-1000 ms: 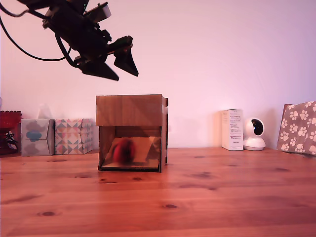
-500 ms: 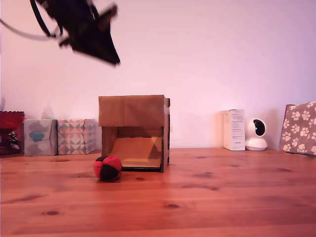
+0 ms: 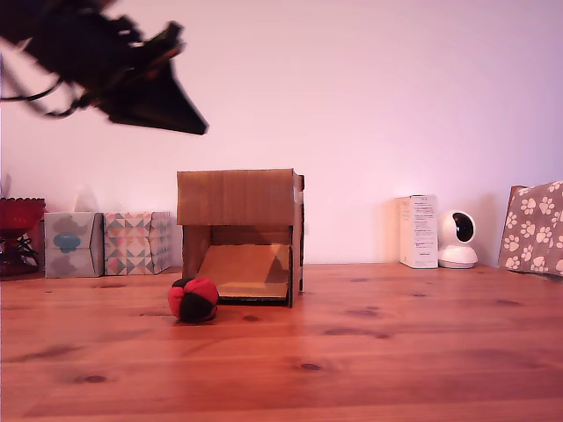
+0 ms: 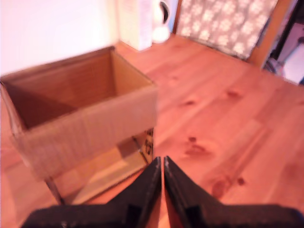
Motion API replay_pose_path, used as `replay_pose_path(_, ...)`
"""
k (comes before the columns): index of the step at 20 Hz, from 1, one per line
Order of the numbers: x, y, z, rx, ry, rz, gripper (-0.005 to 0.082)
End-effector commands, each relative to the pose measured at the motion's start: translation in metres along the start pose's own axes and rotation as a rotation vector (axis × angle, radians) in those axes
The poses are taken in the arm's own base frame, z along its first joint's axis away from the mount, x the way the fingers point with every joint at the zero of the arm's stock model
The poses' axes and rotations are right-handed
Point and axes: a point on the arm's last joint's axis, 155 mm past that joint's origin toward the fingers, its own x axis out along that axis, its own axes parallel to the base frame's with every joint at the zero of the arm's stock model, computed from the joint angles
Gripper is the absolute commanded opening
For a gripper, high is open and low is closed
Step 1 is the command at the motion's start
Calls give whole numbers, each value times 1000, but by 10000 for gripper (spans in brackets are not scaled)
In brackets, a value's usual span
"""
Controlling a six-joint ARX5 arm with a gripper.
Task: Drop the footbag into the cardboard dice tower
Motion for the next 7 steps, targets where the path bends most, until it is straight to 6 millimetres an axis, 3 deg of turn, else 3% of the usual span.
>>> replay_pose_path(1, -5, 0, -14, -28, -23, 9, -21)
replay_pose_path(7, -33, 3, -63, -88, -38, 85, -21)
